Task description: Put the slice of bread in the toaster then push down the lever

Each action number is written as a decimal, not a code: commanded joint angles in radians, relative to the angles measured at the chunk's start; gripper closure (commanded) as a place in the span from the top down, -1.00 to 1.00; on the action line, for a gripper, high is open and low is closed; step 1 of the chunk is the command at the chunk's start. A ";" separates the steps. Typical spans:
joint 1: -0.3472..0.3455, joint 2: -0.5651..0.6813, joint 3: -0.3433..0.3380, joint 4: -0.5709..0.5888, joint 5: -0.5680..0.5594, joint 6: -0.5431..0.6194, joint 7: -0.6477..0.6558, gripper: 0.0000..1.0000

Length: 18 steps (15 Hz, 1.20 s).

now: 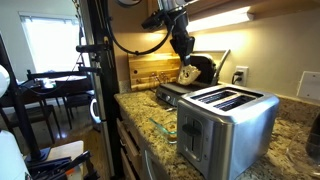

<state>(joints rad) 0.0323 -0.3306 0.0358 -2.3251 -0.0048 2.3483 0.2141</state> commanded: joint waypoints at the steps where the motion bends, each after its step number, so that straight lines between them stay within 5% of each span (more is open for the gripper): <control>1: -0.016 -0.046 -0.004 -0.035 0.022 0.024 -0.011 -0.90; 18: -0.049 -0.083 -0.030 -0.036 0.034 0.022 -0.007 -0.90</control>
<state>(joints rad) -0.0039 -0.3689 0.0096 -2.3252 0.0064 2.3483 0.2142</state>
